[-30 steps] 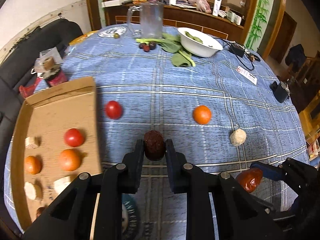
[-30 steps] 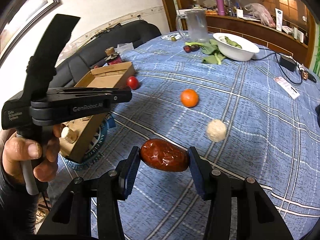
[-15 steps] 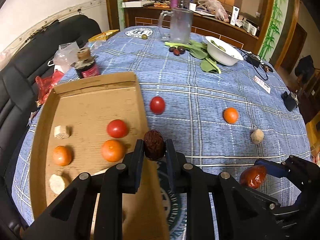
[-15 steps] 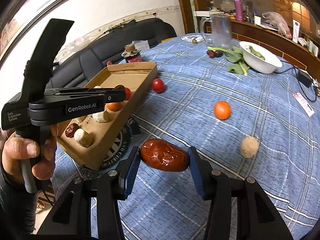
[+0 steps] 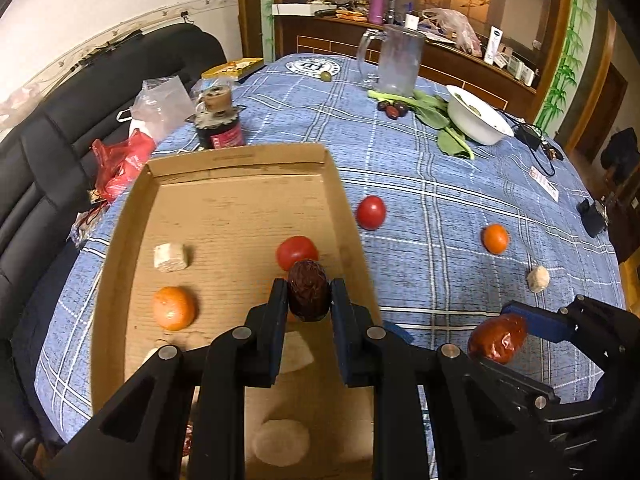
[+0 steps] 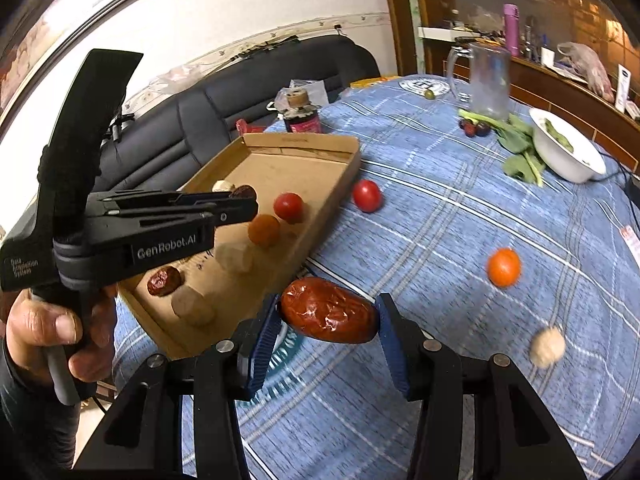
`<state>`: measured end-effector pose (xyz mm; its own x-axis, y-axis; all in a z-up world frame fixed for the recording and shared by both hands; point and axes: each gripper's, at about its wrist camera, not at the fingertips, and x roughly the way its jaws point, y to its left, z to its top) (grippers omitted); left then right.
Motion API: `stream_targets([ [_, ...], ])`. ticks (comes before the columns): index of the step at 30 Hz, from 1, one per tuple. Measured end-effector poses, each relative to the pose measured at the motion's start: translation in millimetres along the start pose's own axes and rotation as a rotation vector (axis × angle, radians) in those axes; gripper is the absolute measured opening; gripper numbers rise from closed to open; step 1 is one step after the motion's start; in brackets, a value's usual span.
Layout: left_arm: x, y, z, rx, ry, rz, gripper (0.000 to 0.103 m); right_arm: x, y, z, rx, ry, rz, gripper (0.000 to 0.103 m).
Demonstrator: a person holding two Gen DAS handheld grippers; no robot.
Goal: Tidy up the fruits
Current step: 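Carry both dates over the cardboard tray with both tools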
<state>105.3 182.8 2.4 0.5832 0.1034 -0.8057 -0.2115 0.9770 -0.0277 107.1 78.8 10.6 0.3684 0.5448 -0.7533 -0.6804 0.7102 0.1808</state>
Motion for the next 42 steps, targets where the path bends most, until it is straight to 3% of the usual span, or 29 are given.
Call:
stream_targets([
  [15,7,37,6,-0.039,0.005,0.025,0.019,34,23,40,-0.055,0.0,0.033,0.049],
  [42,23,82,27,-0.095,0.013,0.068,0.019,84,28,94,-0.081,0.005,0.05,0.049],
])
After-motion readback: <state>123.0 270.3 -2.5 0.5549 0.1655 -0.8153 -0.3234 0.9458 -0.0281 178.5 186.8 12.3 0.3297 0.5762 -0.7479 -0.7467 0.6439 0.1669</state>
